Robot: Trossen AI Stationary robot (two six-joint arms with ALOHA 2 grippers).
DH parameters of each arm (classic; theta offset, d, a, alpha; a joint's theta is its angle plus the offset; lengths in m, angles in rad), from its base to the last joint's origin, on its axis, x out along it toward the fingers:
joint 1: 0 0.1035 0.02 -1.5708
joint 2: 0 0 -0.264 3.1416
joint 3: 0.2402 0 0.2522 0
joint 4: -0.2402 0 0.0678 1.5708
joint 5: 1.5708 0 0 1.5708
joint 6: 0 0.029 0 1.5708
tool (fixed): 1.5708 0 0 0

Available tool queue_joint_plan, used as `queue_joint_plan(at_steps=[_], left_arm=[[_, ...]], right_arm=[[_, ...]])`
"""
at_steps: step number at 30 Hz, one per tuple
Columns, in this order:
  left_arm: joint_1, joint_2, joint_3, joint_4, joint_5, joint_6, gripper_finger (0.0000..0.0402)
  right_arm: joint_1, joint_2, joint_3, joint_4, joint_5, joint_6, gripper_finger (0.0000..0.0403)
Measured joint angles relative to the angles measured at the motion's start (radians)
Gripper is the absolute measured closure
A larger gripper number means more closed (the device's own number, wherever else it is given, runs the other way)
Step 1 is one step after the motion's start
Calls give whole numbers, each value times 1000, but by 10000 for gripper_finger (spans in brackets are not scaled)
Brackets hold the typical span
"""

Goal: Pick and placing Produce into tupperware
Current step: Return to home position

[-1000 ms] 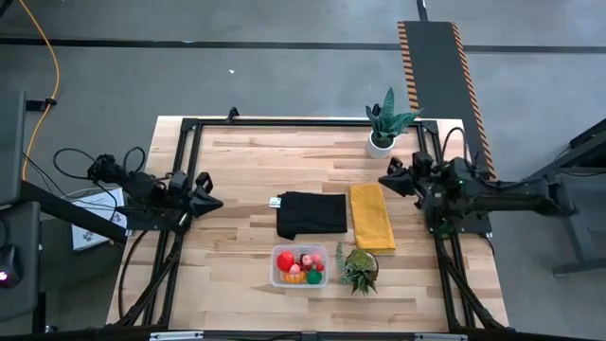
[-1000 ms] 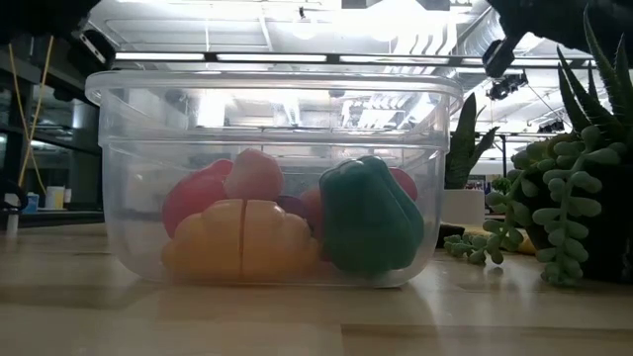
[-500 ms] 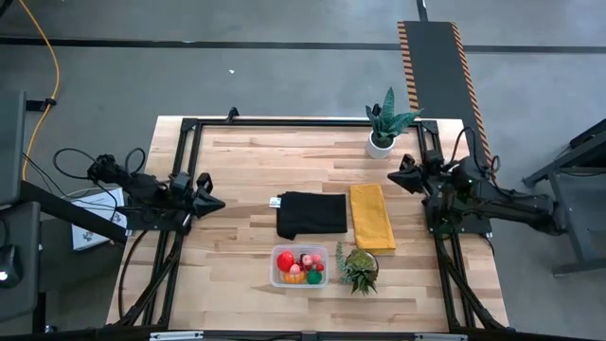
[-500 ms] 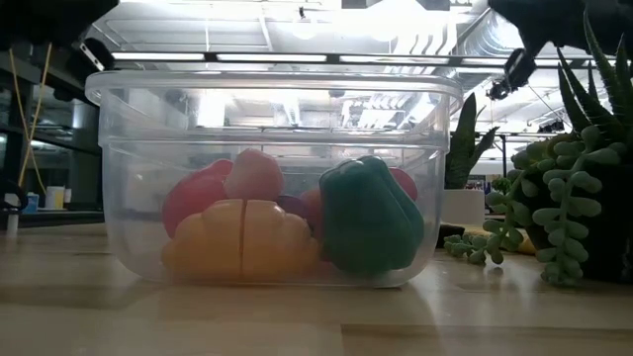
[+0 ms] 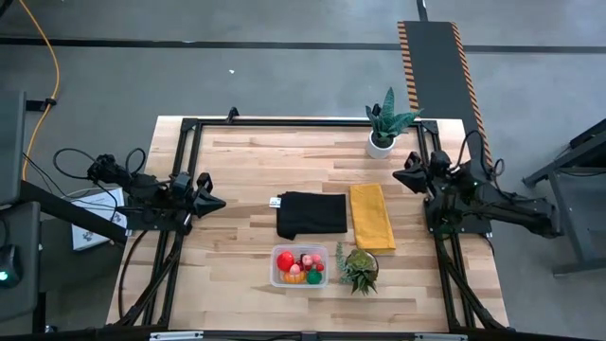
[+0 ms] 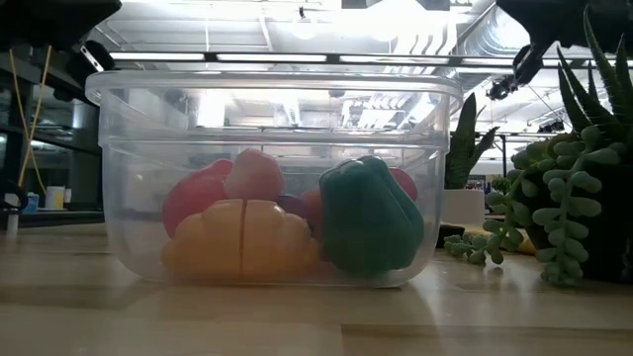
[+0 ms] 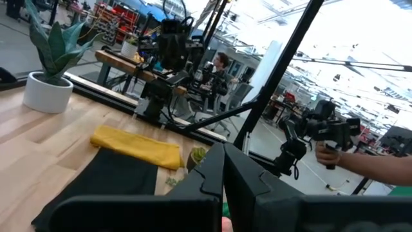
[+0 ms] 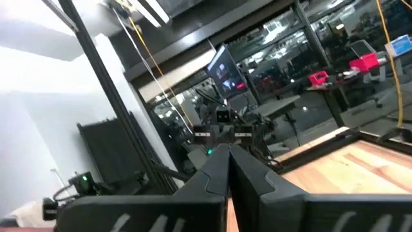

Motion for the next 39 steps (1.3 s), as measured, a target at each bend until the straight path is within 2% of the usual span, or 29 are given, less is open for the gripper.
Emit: queue_joint_plan(at_steps=[5,12,18,24,30,39], left_arm=[[0,0,0,0,-4,-1,401],[0,0,1,-21,7,7,401],[0,0,1,-150,72,3,401],[0,0,1,-230,72,35,401],[0,0,1,-287,42,124,401],[0,0,1,-469,38,64,401]], right_arm=[[0,-23,-179,307,3,83,403],[0,-33,-182,320,-2,46,403],[0,-33,-182,215,-5,-67,403],[0,-33,-182,35,-5,-183,403],[-1,-33,-182,-66,3,-261,403],[-1,-32,-182,-194,3,-294,403]])
